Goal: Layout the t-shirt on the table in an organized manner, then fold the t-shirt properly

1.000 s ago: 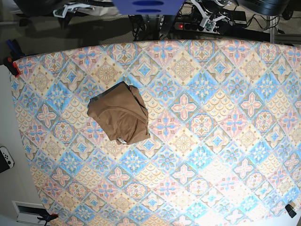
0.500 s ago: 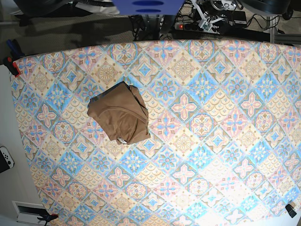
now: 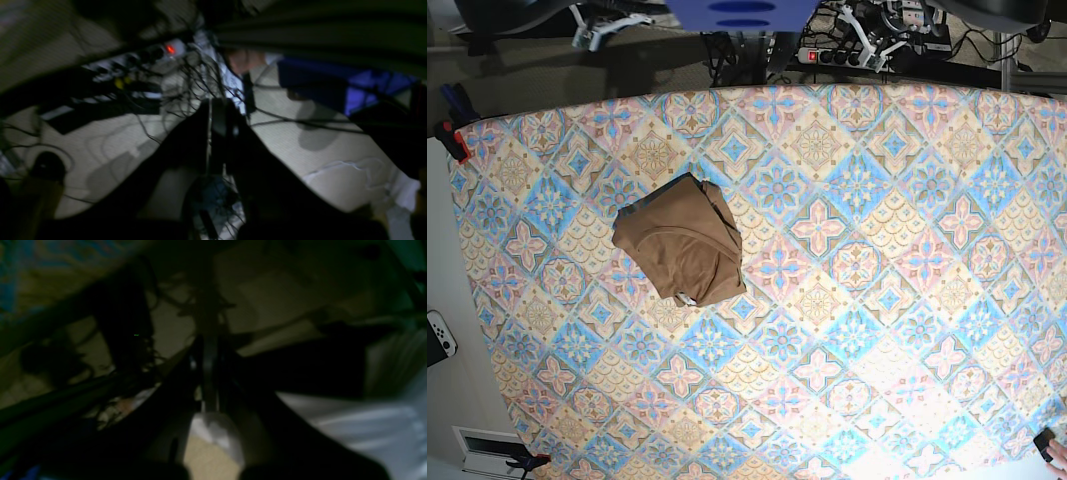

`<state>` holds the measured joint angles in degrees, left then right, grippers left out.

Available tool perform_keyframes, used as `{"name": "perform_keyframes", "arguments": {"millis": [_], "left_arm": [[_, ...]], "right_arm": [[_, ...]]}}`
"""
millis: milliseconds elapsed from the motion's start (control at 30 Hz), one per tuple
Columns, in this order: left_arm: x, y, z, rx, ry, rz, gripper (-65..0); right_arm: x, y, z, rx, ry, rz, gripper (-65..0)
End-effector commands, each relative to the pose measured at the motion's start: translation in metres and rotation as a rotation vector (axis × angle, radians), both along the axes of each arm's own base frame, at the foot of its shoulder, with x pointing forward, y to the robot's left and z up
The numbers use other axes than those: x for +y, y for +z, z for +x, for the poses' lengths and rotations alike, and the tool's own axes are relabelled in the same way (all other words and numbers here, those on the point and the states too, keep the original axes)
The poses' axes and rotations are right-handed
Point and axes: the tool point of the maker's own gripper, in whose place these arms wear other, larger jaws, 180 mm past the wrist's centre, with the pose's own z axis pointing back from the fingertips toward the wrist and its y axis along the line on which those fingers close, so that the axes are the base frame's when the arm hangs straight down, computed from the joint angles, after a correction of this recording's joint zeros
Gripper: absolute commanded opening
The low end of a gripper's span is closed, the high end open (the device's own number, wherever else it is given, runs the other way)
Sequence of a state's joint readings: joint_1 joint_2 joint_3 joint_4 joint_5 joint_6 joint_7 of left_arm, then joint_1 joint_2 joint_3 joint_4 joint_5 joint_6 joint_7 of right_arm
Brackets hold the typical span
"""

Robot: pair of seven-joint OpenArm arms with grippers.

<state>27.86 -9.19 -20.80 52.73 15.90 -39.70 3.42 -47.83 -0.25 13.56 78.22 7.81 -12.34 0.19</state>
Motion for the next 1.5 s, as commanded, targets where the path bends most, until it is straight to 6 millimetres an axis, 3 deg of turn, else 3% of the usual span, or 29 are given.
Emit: {"name": "perform_keyframes", "arguments": {"millis": [0,133,267,433,500,633,800,933,1067,1167,1467], "left_arm": [[0.002,-0.001,0.004,-0.007,0.008,-0.006,-65.0],[0.005,-0.013,0.001,0.044,0.017,-0.016,-65.0],[-0.002,-0.025,-0.003,0.065,0.012,-0.041,-65.0],[-0.008,-0.034,-0.021,0.1,-0.021,-0.075,-65.0],[-0.014,-0.037,-0.024,0.124,-0.031,-0.092,-65.0],[-0.02,-0.04,-0.016,0.138,-0.034,-0.108,-65.0],[-0.022,-0.042,0.0,0.126,-0.039,-0.114,-65.0],[-0.023,-0.042,-0.005,0.141,-0.107,-0.105,-65.0],[-0.018,-0.046,-0.014,0.191,-0.219,-0.059,-65.0],[-0.008,-0.051,-0.005,0.17,-0.236,0.006,-65.0],[0.005,-0.061,-0.017,0.21,-0.288,0.122,-65.0]], "right_arm": [[0.001,0.0,-0.008,0.024,0.017,-0.01,-65.0],[0.005,-0.004,0.023,0.014,0.093,-0.05,-65.0],[0.007,-0.025,-0.007,0.121,0.086,-0.032,-65.0],[0.011,-0.05,-0.063,0.273,0.071,-0.008,-65.0],[0.011,-0.058,-0.072,0.303,0.066,-0.003,-65.0],[0.013,-0.073,-0.042,0.242,0.07,-0.008,-65.0],[0.02,-0.097,-0.041,0.293,0.064,0.014,-65.0],[0.022,-0.108,-0.018,0.262,0.067,0.015,-65.0],[0.027,-0.121,-0.02,0.307,0.062,0.031,-65.0],[0.028,-0.127,-0.013,0.296,0.065,0.03,-65.0],[0.043,-0.142,-0.041,0.388,0.079,0.052,-65.0]]}}
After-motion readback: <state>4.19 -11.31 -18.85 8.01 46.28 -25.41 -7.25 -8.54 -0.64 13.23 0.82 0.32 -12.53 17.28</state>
